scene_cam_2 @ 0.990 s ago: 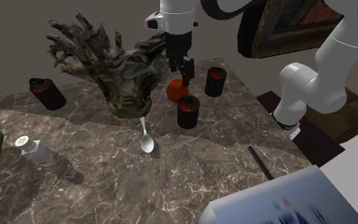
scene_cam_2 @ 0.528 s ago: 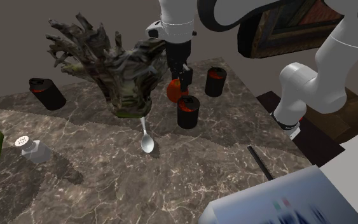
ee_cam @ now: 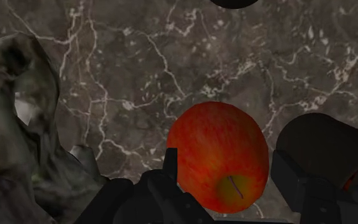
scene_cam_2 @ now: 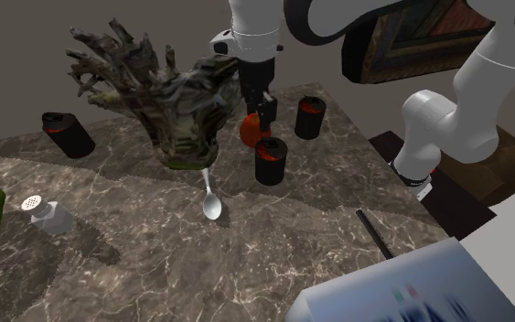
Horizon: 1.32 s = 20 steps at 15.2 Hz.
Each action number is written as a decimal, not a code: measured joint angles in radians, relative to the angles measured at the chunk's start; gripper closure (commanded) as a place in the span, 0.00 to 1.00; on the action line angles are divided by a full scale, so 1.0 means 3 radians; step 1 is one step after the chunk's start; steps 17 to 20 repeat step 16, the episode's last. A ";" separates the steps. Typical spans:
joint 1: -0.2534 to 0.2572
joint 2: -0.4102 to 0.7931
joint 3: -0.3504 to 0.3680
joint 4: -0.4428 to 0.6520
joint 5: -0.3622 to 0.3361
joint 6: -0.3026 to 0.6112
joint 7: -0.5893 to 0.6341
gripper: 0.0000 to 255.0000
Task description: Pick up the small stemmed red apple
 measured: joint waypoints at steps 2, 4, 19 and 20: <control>-0.0001 0.0010 -0.0001 0.0055 -0.0001 -0.0059 0.0001 1.00; 0.0001 0.0020 0.0001 0.0147 0.0001 -0.0145 0.0007 1.00; -0.0006 0.0112 -0.0012 0.0771 0.0025 -0.0681 -0.0005 1.00; -0.0006 0.0112 -0.0012 0.0771 0.0025 -0.0681 -0.0005 1.00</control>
